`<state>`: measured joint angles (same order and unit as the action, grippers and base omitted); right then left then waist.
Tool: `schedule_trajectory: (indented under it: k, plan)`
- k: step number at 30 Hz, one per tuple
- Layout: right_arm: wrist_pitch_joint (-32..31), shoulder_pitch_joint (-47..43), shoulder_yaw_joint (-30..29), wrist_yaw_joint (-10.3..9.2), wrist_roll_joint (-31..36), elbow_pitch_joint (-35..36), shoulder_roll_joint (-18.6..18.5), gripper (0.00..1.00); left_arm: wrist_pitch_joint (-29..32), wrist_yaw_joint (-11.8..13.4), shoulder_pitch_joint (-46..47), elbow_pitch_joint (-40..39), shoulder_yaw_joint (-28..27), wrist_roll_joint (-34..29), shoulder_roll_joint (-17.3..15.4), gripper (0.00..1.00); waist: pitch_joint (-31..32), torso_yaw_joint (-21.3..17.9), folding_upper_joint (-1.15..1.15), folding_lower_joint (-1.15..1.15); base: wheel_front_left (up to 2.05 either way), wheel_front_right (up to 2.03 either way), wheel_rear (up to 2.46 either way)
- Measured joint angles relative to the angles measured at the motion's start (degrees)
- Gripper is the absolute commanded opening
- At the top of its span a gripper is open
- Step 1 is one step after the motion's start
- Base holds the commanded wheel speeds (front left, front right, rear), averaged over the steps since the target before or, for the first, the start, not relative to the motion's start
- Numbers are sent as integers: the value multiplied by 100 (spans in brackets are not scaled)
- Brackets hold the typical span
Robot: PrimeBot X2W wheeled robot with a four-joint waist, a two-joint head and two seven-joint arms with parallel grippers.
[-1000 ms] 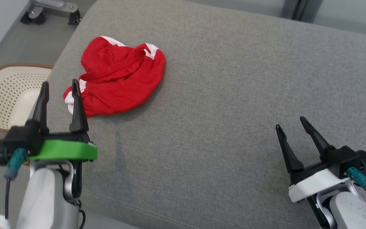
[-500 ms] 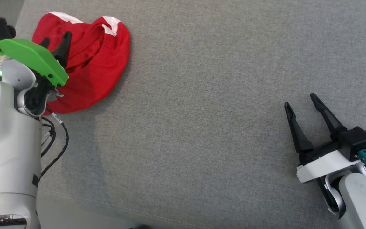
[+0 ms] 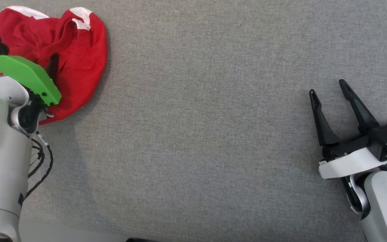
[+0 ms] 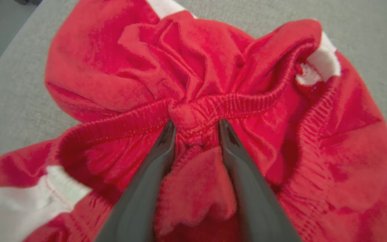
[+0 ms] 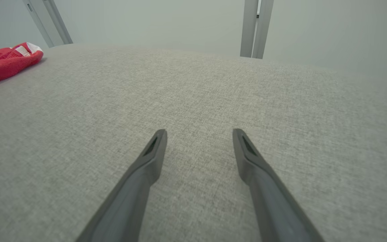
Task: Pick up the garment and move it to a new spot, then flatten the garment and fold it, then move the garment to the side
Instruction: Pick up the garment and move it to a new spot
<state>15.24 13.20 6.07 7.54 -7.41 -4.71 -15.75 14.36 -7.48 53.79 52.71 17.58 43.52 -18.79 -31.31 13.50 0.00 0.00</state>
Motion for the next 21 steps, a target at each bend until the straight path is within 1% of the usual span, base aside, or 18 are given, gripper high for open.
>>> schedule_trajectory:
  k: [3, 5, 8, 15, 19, 21]
  plan:
    - [-1, -15, 7, -2, -4, -82, 86, 100, -907, -1, -111, -445, 435, 49, -103, 0, 105, -35, 0, 0, 0, 0, 0]
    - [-2, -95, 37, -2, -38, -138, 155, 100, -1396, -3, -210, -731, 746, 175, -287, 0, 230, -53, 0, 0, 0, 0, 0]
    - [-4, -220, 79, -2, -84, -214, 279, 100, -1809, -3, -422, -1083, 1172, 402, -563, 0, 461, -79, 0, 0, 0, 0, 0]
    - [-10, -471, 98, -2, -230, -280, 541, 100, -2267, -3, -845, -2212, 2332, 721, -1131, 0, 1119, -216, 0, 0, 0, 0, 0]
    - [-11, -637, 152, -2, -305, -316, 719, 100, -2361, -4, -1063, -2804, 2816, 849, -1414, 0, 1516, -368, 0, 0, 0, 0, 0]
    - [-11, -730, 175, -2, -322, -330, 790, 100, -2382, -4, -1116, -3020, 2954, 903, -1477, 0, 1690, -464, 0, 0, 0, 0, 0]
